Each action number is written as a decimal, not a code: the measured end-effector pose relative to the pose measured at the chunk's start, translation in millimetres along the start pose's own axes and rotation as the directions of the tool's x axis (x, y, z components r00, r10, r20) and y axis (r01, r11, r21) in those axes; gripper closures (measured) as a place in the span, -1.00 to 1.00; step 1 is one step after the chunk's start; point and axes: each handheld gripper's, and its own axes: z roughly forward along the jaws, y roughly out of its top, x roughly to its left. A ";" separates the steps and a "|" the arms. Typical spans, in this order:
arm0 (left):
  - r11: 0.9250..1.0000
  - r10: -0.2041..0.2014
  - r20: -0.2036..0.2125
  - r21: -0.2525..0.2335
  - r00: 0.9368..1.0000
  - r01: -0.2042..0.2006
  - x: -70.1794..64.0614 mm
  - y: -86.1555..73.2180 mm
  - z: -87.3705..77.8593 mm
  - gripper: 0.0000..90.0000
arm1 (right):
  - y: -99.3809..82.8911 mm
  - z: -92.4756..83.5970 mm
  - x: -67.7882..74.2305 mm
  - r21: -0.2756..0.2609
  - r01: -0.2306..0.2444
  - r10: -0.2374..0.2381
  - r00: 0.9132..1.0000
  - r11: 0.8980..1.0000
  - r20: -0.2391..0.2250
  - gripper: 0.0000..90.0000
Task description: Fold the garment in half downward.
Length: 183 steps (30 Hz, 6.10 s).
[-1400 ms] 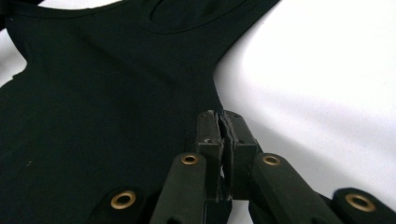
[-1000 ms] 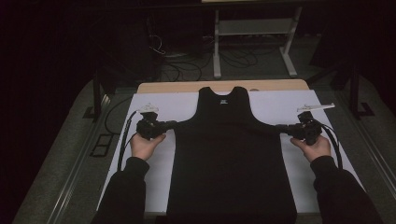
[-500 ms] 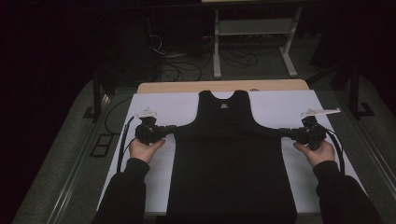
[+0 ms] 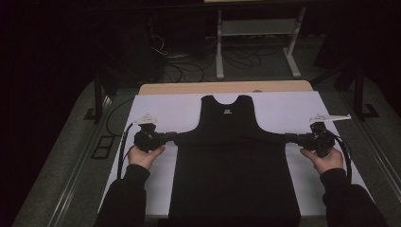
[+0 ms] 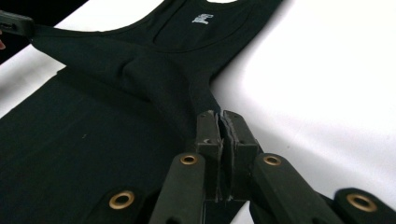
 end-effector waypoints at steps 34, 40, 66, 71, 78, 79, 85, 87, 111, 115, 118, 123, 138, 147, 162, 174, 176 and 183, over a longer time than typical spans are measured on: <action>0.999 -0.041 0.002 0.027 0.999 0.041 -14.4 -24.7 -23.0 0.92 | -25.7 -21.2 13.3 -0.007 -0.060 0.060 0.998 0.998 -0.009 0.87; 0.998 -0.054 0.004 0.039 0.999 0.054 -14.3 -30.9 -25.7 0.92 | -29.6 -23.0 16.7 -0.002 -0.067 0.067 0.998 0.998 -0.017 0.87; 0.990 -0.033 0.032 0.140 0.999 0.029 -28.1 -46.1 -22.0 0.92 | -44.9 -21.9 20.2 0.093 -0.098 0.103 0.993 0.991 -0.050 0.87; 0.985 -0.039 0.019 0.167 0.999 0.036 -28.5 -48.1 -20.5 0.92 | -47.6 -23.8 20.1 0.096 -0.103 0.109 0.992 0.990 -0.060 0.87; 0.981 -0.046 0.019 0.188 0.999 0.042 -29.8 -50.0 -19.2 0.92 | -52.7 -25.0 18.3 0.110 -0.130 0.137 0.989 0.985 -0.061 0.87; 0.981 -0.049 0.019 0.189 0.999 0.044 -30.0 -50.2 -19.1 0.92 | -53.0 -24.6 18.7 0.116 -0.132 0.140 0.988 0.984 -0.059 0.87; 0.977 -0.062 0.011 0.207 0.998 0.058 -29.7 -51.7 -18.4 0.92 | -55.9 -22.4 19.5 0.136 -0.136 0.144 0.988 0.981 -0.053 0.87; 0.973 -0.073 0.007 0.221 0.997 0.069 -29.2 -52.5 -17.5 0.92 | -56.8 -21.9 19.8 0.147 -0.143 0.152 0.987 0.979 -0.050 0.87; 0.970 -0.079 0.020 0.233 0.997 0.072 -28.5 -53.8 -15.4 0.90 | -62.3 -16.4 20.6 0.215 -0.166 0.182 0.982 0.962 -0.056 0.86; 0.972 -0.076 0.018 0.224 0.997 0.070 -28.9 -53.5 -15.6 0.84 | -62.1 -16.7 19.5 0.206 -0.176 0.190 0.980 0.963 -0.053 0.75; 0.973 -0.089 0.030 0.216 0.996 0.081 -28.0 -53.6 -15.5 0.72 | -61.9 -17.1 19.1 0.197 -0.174 0.185 0.982 0.965 -0.036 0.62; 0.976 -0.095 0.039 0.201 0.995 0.085 -26.9 -53.2 -16.4 0.47 | -60.5 -17.1 20.8 0.178 -0.152 0.159 0.987 0.972 -0.023 0.43; 0.984 -0.101 0.067 0.155 0.993 0.089 -22.2 -50.9 -20.0 -0.07 | -54.6 -17.8 27.7 0.117 -0.084 0.081 0.996 0.990 0.032 -0.36; 0.991 -0.101 0.079 0.099 0.992 0.093 -16.3 -47.5 -23.4 -0.43 | -48.2 -18.1 28.3 0.058 -0.064 0.059 0.995 0.996 0.075 -0.85; 0.996 -0.058 0.037 0.068 0.998 0.055 -9.0 -38.9 -17.7 -1.00 | -30.7 -13.9 23.8 0.046 0.006 -0.012 0.993 0.999 0.119 -1.00; 0.997 -0.006 0.027 0.075 1.000 0.004 -7.4 -33.3 -12.6 -1.00 | -19.9 -7.4 19.6 0.056 0.040 -0.046 0.993 0.998 0.108 -1.00; 0.997 -0.005 0.029 0.073 1.000 0.003 -7.0 -32.6 -11.8 -1.00 | -17.7 -4.7 19.2 0.061 0.047 -0.054 0.993 0.997 0.104 -1.00; 0.997 0.018 0.034 0.070 0.999 -0.021 -8.3 -26.9 -11.0 -1.00 | -8.6 1.2 18.1 0.065 0.066 -0.072 0.993 0.996 0.089 -1.00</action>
